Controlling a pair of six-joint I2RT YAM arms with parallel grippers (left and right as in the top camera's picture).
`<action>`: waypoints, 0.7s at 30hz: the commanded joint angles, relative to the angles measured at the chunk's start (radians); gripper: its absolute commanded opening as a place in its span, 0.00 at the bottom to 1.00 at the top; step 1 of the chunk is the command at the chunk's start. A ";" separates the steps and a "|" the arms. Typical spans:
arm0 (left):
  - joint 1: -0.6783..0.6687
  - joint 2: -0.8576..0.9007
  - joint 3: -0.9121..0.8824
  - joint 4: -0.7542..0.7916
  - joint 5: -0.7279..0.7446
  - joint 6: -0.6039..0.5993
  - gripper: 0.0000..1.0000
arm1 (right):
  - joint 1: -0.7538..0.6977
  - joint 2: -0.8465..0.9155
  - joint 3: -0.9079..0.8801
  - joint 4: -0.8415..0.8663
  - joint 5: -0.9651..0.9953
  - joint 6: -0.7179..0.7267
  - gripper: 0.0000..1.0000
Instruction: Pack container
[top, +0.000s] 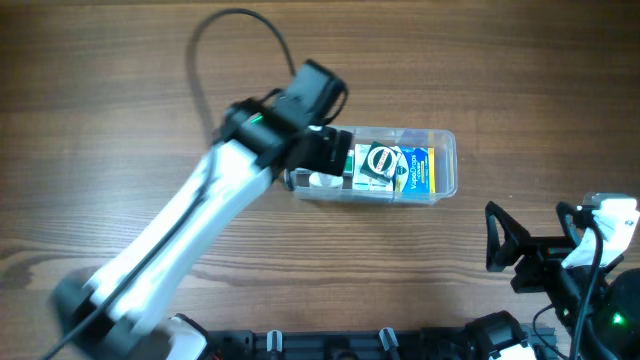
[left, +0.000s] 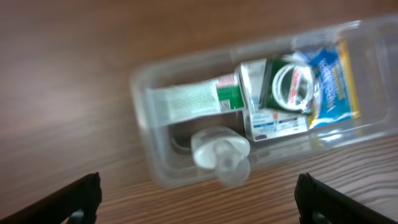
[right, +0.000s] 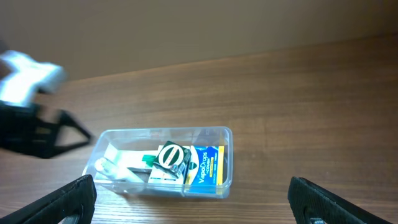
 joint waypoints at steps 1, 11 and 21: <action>0.000 -0.221 0.020 -0.154 -0.248 -0.079 1.00 | -0.004 0.001 0.000 0.003 0.013 0.002 1.00; -0.001 -0.823 -0.103 -0.443 -0.482 -0.507 1.00 | -0.004 0.001 0.000 0.003 0.013 0.002 1.00; -0.001 -1.253 -0.404 -0.259 -0.328 -0.571 1.00 | -0.004 0.001 0.000 0.003 0.013 0.001 1.00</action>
